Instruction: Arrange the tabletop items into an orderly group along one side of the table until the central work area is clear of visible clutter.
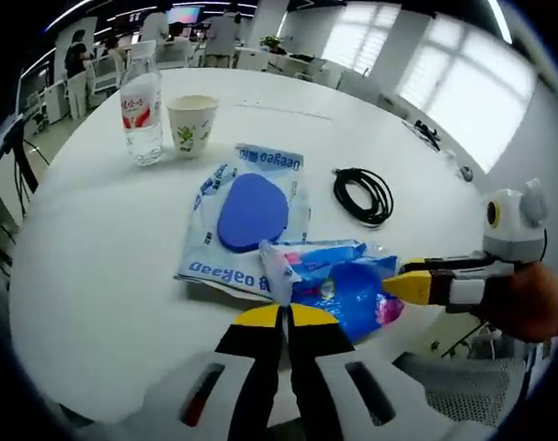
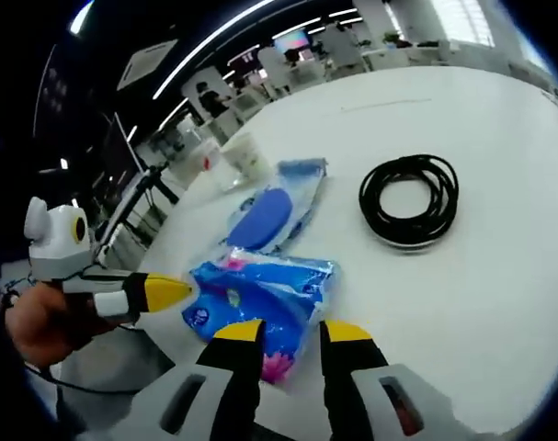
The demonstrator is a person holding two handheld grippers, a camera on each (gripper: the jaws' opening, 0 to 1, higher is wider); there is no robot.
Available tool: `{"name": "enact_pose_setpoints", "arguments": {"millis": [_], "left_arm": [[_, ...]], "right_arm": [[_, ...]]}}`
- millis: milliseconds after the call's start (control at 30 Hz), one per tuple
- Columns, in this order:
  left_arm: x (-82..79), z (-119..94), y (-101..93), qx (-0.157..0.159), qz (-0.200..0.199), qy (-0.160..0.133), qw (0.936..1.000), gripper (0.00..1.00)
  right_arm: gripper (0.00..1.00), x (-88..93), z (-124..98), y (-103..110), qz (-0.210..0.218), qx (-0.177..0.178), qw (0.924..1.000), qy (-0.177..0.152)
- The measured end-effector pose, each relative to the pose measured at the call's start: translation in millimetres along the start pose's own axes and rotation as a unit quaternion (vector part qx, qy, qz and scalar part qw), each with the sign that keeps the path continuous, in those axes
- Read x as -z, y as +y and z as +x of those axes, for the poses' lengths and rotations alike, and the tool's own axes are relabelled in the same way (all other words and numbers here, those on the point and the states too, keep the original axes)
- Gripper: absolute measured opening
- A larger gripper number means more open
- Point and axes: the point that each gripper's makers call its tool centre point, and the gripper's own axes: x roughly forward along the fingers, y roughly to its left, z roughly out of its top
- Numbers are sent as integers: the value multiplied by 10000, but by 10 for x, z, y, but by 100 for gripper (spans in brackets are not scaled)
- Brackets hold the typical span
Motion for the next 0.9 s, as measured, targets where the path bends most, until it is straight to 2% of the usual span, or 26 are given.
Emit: {"name": "enact_pose_setpoints", "arguments": {"millis": [167,233,400,667,900], "left_arm": [[4,-7,-40,61,68,18,10000,0],[14,-10,-108,133,113,22,9998,0],[24,27,-154,202,261,63,9994,0],[65,32,-190,270,274,94,9992,0],[61,81,-313,462,371,100,9982,0]], "right_arm": [[2,-13,-72,-100,175,162,9997,-104],[0,-34,-68,-147,251,180,9994,-131],[0,-34,-98,-148,185,205,9994,-194],[0,-25,-175,-206,309,212,9989,-295],[0,-25,-242,-293,478,298,9976,-393]]}}
